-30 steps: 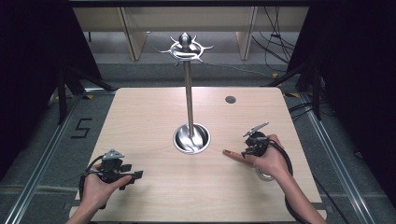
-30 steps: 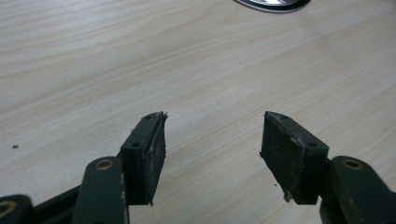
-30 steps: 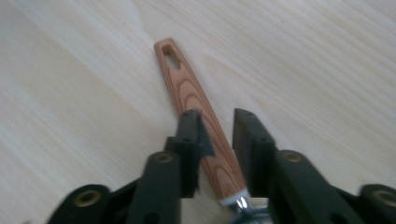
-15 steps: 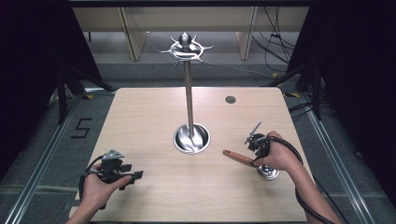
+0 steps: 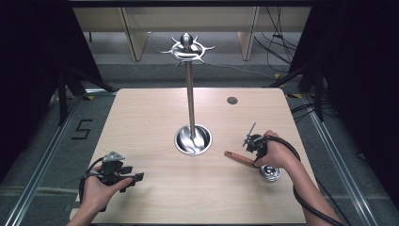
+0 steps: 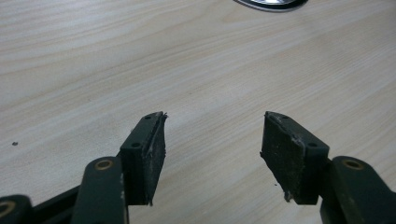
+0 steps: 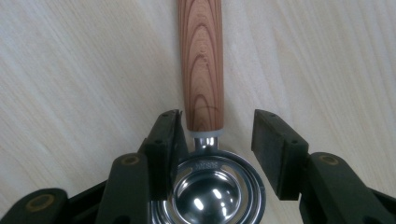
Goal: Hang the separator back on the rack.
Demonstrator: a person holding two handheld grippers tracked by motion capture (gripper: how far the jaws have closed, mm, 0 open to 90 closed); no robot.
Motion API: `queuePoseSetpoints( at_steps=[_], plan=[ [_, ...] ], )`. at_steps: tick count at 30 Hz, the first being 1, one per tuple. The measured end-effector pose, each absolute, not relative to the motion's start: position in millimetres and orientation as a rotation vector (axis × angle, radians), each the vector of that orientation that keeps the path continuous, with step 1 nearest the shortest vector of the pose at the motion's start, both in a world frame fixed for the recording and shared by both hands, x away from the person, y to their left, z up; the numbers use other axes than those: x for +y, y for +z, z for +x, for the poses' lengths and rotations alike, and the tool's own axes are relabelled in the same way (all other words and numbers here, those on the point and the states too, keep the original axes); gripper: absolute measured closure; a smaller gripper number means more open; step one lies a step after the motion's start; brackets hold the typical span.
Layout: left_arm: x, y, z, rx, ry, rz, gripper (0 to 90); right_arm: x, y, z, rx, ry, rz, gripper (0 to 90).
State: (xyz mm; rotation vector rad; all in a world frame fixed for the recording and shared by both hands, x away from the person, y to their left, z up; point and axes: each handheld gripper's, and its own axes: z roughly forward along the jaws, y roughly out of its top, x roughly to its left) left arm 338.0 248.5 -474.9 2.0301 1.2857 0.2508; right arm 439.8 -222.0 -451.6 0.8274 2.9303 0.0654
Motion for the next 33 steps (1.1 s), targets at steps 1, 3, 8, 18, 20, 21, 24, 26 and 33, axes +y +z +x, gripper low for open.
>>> queuePoseSetpoints(
  at_steps=[1,3,8,18,20,21,24,26,33],
  plan=[
    [249,-475,338,1.285,0.253,2.031,39.2,-222,-454,442,2.938,0.070,0.780,52.7],
    [248,-475,338,1.297,0.250,2.036,39.1,-218,-456,440,2.943,0.052,0.833,52.7],
    [248,-475,338,1.293,0.252,2.037,39.1,-217,-461,443,2.950,0.040,0.801,54.3],
    [247,-475,338,1.294,0.246,2.041,39.1,-216,-468,445,2.968,0.019,0.792,60.4],
    [248,-475,338,1.290,0.250,2.049,39.1,-215,-470,446,2.974,0.008,0.780,62.4],
    [247,-475,338,1.289,0.250,2.049,39.1,-215,-470,446,2.973,0.008,0.786,63.8],
    [247,-475,338,1.288,0.250,2.049,39.1,-214,-471,446,2.977,0.023,0.770,67.5],
    [248,-476,338,1.281,0.246,2.045,39.0,-213,-471,446,2.979,0.017,0.773,68.8],
    [247,-476,339,1.285,0.241,2.042,39.0,-214,-471,444,2.970,0.026,0.754,69.0]
  ],
)
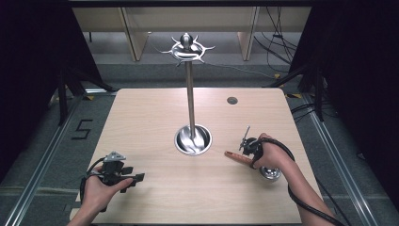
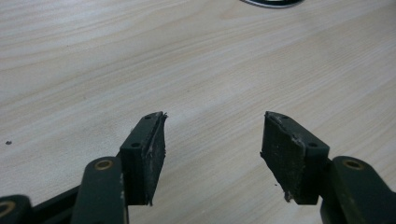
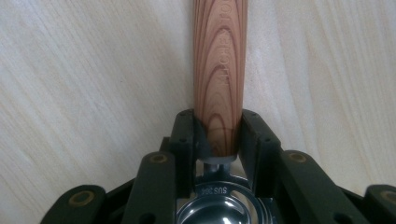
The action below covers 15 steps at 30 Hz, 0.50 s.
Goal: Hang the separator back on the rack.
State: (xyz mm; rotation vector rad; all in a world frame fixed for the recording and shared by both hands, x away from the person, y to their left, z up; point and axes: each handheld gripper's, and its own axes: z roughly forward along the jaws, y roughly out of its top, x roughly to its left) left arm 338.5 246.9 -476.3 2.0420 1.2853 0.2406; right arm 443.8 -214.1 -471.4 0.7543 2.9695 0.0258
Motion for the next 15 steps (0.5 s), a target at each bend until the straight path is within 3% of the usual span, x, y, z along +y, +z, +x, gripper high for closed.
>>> queuePoseSetpoints(
  at_steps=[7,15],
  plan=[
    [246.5,-476.4,338.4,1.285,0.237,2.040,39.0,-213.4,-471.5,443.2,2.968,0.007,0.759,65.9],
    [247.3,-476.4,338.1,1.284,0.238,2.046,39.1,-213.1,-471.6,443.6,2.976,-0.005,0.775,69.6]
  ],
)
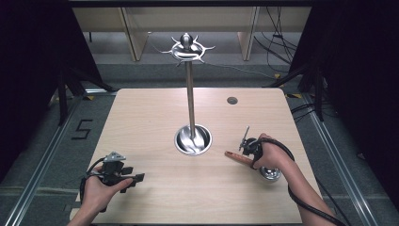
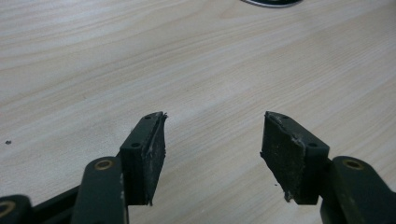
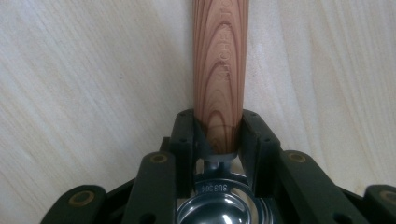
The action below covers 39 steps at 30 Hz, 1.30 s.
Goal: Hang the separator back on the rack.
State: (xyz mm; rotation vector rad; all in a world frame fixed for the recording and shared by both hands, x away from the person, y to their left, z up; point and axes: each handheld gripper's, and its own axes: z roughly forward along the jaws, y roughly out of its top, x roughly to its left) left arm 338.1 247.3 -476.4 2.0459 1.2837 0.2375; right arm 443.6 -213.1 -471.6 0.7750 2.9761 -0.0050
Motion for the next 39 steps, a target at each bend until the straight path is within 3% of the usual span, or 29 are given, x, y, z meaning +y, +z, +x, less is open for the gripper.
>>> queuePoseSetpoints(
  at_steps=[39],
  plan=[
    [247,-475,337,1.301,0.259,2.047,39.2,-288,-420,398,2.499,1.003,0.812,70.1]
  ],
)
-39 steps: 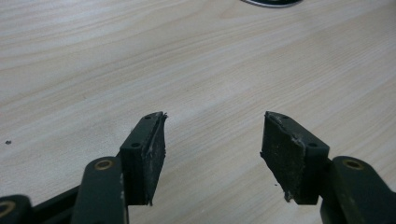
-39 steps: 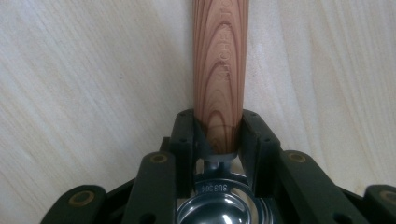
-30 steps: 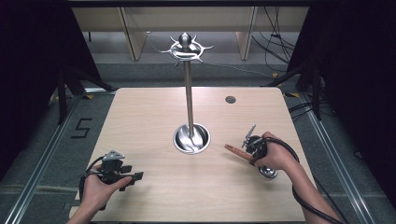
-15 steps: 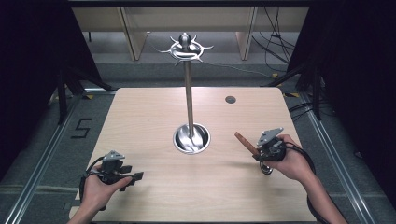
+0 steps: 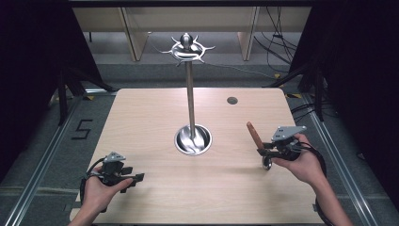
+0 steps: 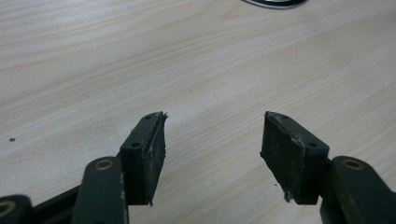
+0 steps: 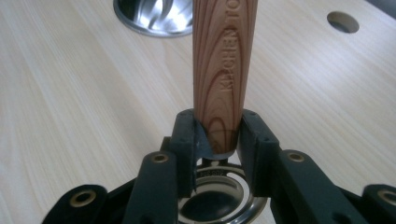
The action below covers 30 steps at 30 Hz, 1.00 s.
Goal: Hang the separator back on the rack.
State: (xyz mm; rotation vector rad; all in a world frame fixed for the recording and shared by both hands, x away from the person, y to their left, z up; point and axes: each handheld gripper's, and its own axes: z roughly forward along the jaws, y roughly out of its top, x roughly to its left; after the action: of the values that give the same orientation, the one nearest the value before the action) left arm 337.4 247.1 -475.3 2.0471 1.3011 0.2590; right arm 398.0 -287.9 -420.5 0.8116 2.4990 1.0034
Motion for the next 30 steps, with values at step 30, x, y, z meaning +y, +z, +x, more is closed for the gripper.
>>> queuePoseSetpoints(
  at_steps=[30],
  plan=[
    [250,-469,335,1.280,0.265,2.040,39.3,-260,-361,381,2.299,1.357,0.904,70.1]
  ],
)
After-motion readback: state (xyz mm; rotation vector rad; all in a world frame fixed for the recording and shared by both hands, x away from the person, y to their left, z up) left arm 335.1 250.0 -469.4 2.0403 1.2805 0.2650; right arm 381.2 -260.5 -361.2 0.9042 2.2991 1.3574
